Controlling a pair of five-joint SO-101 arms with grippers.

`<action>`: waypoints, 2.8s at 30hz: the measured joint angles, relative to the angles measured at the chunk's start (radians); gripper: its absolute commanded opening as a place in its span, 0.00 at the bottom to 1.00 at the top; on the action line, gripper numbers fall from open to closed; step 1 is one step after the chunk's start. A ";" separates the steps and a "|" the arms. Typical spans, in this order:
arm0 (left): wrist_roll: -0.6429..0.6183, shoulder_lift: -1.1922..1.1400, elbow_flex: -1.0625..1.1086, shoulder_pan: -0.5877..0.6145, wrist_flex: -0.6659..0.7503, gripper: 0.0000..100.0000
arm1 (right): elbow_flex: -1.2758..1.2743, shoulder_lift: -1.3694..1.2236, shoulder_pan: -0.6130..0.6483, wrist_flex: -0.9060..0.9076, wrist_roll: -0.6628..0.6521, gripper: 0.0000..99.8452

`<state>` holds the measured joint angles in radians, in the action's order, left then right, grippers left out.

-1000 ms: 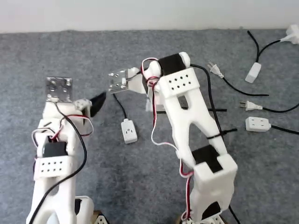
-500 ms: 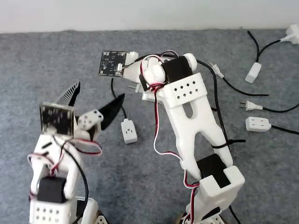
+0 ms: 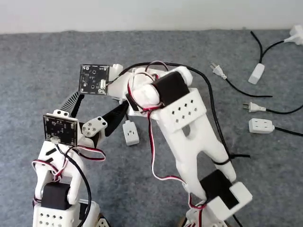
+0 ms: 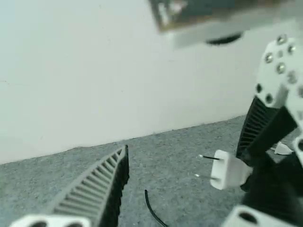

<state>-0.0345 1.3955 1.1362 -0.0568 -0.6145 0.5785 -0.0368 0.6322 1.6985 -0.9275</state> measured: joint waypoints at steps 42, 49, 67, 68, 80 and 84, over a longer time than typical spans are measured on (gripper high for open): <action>0.012 0.002 0.155 0.206 0.153 0.40 | -0.199 0.147 0.104 0.017 0.072 0.01; -0.012 0.002 0.155 0.439 0.203 0.40 | -0.362 0.123 0.109 -0.098 0.041 0.01; -0.012 0.002 0.155 0.687 0.222 0.40 | 0.031 -0.480 0.120 0.057 -0.285 0.01; -0.012 0.002 0.155 0.686 0.222 0.40 | 0.035 -0.480 0.123 0.058 -0.288 0.01; -0.012 0.002 0.155 0.686 0.249 0.40 | 0.078 -0.489 0.127 0.058 -0.345 0.01; -0.012 0.002 0.155 0.686 0.249 0.40 | 0.080 -0.537 0.127 0.058 -0.362 0.01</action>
<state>-0.0468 1.3970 1.2912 0.6291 -0.3659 0.6582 -0.5738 0.7595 1.7568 -1.2896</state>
